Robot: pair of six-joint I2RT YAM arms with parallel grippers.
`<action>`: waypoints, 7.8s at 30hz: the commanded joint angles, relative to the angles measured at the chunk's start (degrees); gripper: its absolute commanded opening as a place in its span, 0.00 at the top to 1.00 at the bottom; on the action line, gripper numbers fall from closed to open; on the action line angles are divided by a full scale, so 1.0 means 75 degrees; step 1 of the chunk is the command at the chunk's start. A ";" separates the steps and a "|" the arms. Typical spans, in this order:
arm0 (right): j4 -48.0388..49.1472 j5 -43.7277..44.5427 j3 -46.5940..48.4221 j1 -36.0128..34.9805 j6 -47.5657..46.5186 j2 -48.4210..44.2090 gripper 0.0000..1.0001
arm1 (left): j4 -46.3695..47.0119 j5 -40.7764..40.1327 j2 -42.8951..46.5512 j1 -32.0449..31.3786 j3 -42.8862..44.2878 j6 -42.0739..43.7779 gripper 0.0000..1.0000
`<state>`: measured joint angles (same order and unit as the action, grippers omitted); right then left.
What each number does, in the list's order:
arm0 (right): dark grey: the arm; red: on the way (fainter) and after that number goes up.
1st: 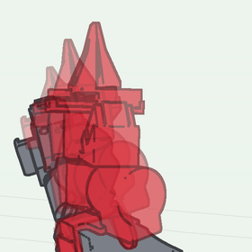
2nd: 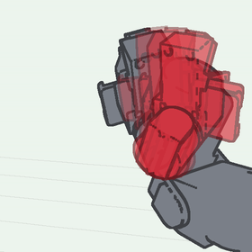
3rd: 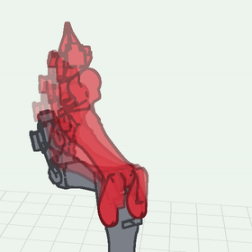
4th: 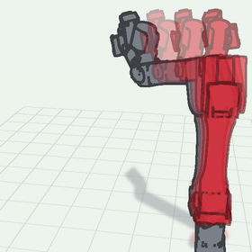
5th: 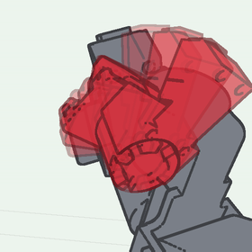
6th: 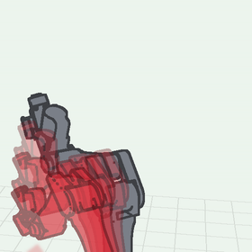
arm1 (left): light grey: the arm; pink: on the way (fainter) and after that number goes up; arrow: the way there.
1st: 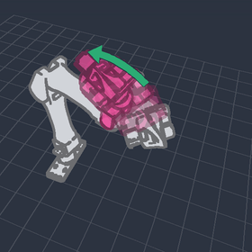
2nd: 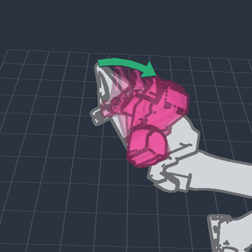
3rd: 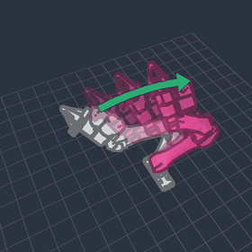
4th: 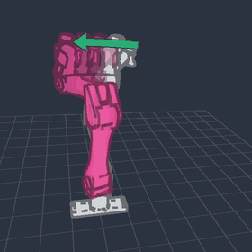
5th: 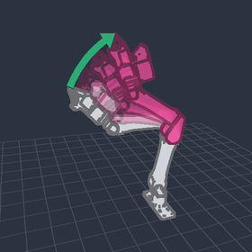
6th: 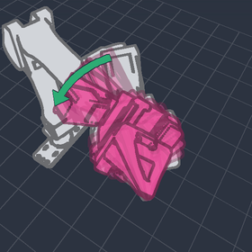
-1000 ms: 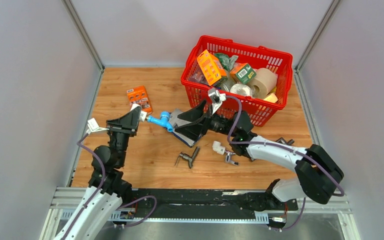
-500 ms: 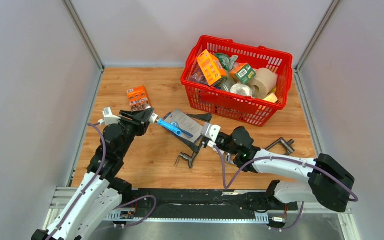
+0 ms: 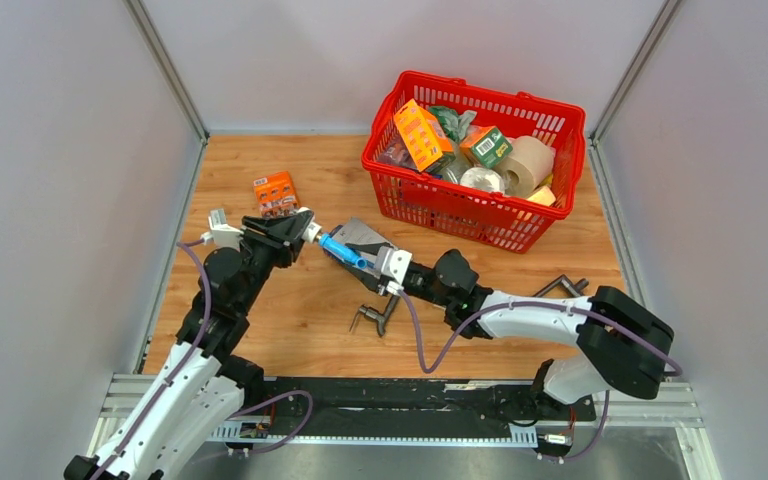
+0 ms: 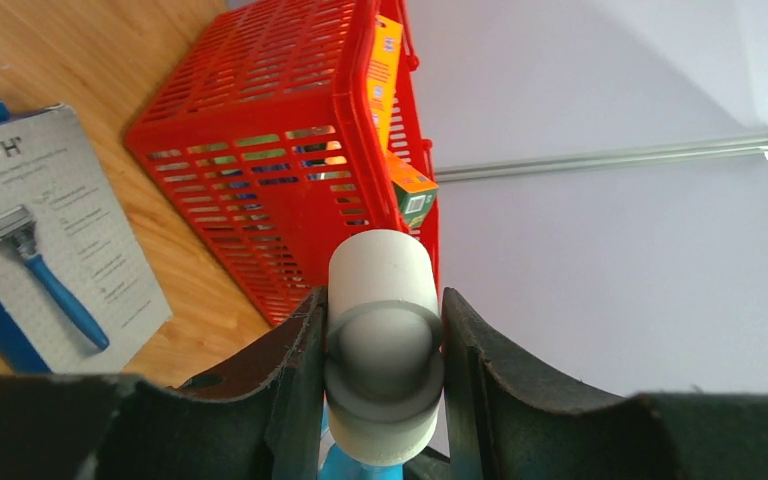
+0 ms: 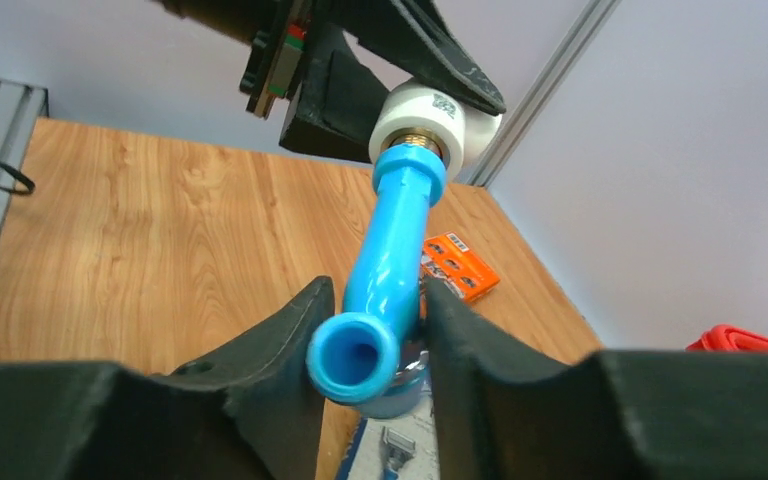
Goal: Install the water faucets
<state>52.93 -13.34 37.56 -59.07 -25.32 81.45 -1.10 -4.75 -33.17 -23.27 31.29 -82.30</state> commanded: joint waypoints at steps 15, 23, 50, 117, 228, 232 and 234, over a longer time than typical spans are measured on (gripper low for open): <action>0.3358 -0.2346 0.0804 0.1594 1.2229 0.1174 1.00 | 0.8618 0.1732 0.0497 -0.0015 -0.2379 0.3436 1.00; 0.5047 -0.2182 0.0395 0.1887 1.4135 0.1925 0.71 | 0.8087 0.1656 0.0377 -0.0015 -0.2192 0.3626 1.00; -0.0238 0.2033 -0.0439 -0.0548 -0.2245 -0.1440 0.03 | -0.2325 -0.1230 -0.1038 -0.0015 0.3198 0.4423 1.00; 0.0766 -0.3075 0.1238 0.2778 0.7356 0.0521 0.17 | 0.1778 0.1526 -0.0054 -0.0015 0.1335 0.5385 1.00; 0.3837 0.3805 0.0816 -0.1312 -0.6139 0.2299 0.06 | -0.2150 0.0270 -0.1238 -0.0003 0.3457 0.3380 1.00; 0.4684 0.4123 0.0980 -0.1300 -0.6105 0.2546 0.10 | -0.2208 0.0352 -0.1203 -0.0015 0.3411 0.3461 1.00; 0.4616 0.4007 0.1003 -0.1288 -0.5965 0.2488 0.15 | -0.2290 0.0364 -0.1214 -0.0015 0.3445 0.3590 1.00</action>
<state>72.60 13.78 42.83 -68.60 -69.76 100.16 -20.47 -4.49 -43.53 -23.49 55.02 -55.27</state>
